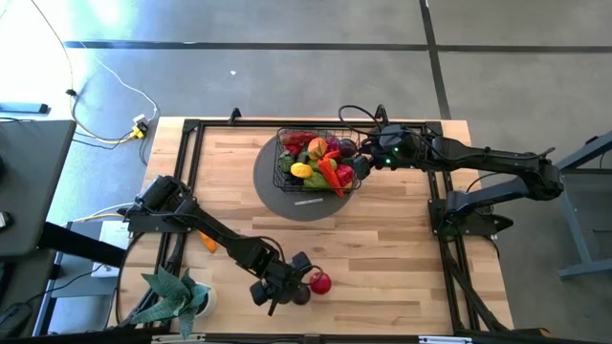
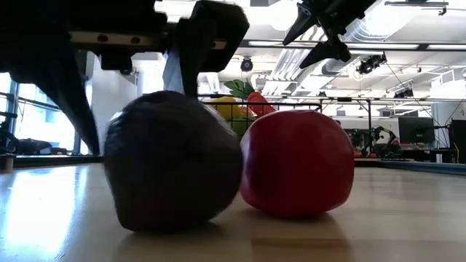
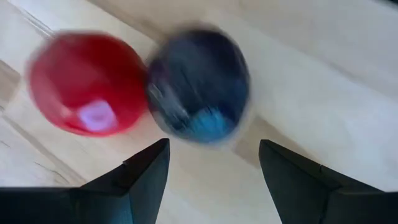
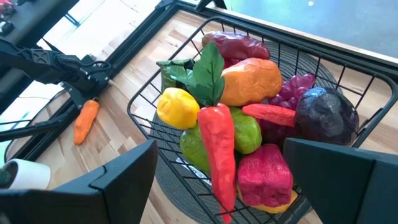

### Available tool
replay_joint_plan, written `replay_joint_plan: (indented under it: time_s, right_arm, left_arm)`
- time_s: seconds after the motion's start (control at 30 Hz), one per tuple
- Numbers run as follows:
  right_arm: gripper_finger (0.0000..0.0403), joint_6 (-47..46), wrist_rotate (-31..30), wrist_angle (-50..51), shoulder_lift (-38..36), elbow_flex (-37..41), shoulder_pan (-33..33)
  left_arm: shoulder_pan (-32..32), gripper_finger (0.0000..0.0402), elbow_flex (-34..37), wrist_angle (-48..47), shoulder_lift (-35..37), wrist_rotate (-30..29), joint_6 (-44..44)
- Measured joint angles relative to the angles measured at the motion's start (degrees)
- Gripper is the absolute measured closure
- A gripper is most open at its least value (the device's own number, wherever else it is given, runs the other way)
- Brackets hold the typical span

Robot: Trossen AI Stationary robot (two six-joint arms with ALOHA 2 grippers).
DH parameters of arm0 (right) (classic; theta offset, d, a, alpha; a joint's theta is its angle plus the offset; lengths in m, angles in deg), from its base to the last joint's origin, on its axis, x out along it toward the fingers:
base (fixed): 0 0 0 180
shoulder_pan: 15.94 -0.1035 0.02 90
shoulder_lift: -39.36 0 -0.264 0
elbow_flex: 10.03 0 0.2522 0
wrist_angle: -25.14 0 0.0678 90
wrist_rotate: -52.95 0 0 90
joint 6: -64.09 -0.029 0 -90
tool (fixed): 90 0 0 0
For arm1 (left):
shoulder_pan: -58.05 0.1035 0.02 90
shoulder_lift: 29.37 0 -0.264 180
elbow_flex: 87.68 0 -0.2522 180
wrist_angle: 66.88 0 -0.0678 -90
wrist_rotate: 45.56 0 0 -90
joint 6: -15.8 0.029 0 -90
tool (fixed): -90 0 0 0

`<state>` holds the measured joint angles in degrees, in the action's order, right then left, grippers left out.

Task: Build produce basket
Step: Put the dark purple plum into the black mesh basket

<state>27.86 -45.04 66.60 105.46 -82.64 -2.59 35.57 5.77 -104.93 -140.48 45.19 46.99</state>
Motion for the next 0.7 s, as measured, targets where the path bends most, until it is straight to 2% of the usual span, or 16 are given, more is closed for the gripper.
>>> replay_joint_plan:
  time_s: [0.17, 0.37, 0.7]
  right_arm:
    - [0.0071, 0.0, -0.1, 0.0, 0.0, 0.0, 0.0]
    - [0.0071, 0.0, -0.1, -0.1, 0.0, 0.0, 0.0]
    - [0.0071, 0.0, -0.1, -0.1, 0.0, 0.0, 0.0]
  left_arm:
    - [0.0, 0.0163, -0.1, 3.2, 0.1, 0.9, -3.4]
    - [-0.1, 0.0163, -0.1, 3.2, 0.1, 4.7, -8.3]
    - [0.0, 0.0163, -0.1, -4.3, 0.1, 3.2, -22.2]
